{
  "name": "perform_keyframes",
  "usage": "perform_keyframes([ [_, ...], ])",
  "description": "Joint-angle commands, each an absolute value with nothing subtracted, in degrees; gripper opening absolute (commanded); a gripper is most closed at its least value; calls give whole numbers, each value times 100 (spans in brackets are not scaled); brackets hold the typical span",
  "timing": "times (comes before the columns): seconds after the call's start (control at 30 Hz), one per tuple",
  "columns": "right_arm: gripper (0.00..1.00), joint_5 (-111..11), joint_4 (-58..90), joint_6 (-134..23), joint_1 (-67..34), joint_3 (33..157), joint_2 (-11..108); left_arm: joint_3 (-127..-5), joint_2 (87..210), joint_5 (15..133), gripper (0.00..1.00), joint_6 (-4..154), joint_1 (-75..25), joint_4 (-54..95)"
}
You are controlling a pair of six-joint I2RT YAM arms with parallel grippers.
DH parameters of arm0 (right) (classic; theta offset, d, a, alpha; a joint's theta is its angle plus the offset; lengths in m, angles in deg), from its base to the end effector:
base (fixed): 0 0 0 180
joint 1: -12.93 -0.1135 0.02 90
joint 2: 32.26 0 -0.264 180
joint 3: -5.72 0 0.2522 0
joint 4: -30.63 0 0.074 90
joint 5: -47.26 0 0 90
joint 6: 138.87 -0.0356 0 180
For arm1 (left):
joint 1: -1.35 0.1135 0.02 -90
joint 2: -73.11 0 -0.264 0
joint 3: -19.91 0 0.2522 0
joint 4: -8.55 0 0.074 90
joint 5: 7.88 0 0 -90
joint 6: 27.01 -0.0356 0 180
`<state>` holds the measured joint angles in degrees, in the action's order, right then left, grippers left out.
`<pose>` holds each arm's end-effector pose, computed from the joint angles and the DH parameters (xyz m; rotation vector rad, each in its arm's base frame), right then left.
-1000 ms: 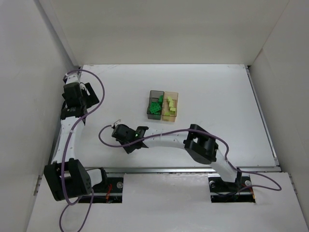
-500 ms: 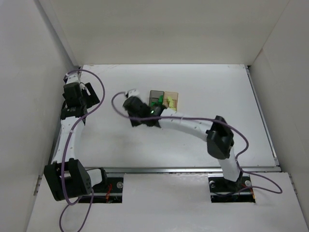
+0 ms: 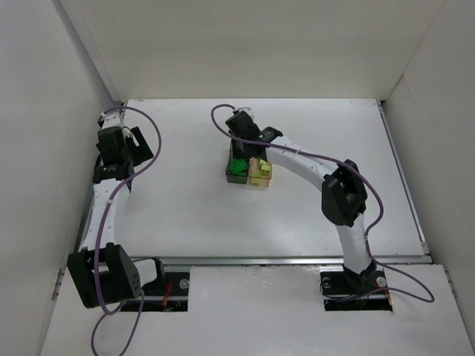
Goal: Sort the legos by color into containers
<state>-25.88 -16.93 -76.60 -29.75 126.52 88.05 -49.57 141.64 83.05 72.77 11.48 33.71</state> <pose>0.3592 0.3171 0.2644 -0.1704 2.3548 0.2489 0.2711 0.0490 0.3184 -0.3549 1.9615 0.0201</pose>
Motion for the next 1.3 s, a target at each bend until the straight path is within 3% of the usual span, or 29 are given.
perform_keyframes([
  [0.0,11,-2815,-1399,-7481,-2961,12557,8455,-5036,14026,8300,73,7345,1137,3181],
  [0.07,19,-2955,-1346,-7480,-2961,12504,8454,-5036,14026,8248,73,7345,1137,3181],
  [0.1,28,-2956,-1441,-7428,-2961,12556,8454,-5036,14078,8248,73,7345,1137,3181],
  [0.13,39,-2956,-1512,-7427,-2961,12556,8454,-5036,14079,8248,73,7345,1137,3181],
  [0.17,59,-2956,-1582,-7427,-2961,12626,8454,-5036,14079,8248,73,7345,1137,3181],
  [0.27,74,-2886,-1635,-7427,-2961,12566,8314,-5036,14079,8248,73,7345,1137,3181],
  [0.6,78,-2754,-1205,-7436,-2312,11503,6136,-5036,14079,8195,74,7345,1137,3234],
  [0.8,87,-2772,-1204,-7498,-442,9913,4354,-5036,14026,8195,74,7292,1137,3234],
  [0.97,95,-1782,-1433,-7445,834,8980,3367,-4984,14026,8195,74,7292,1137,3234],
  [1.27,95,-1752,-1301,-7506,941,8197,2478,-4931,14026,8081,74,7345,1137,3181],
])
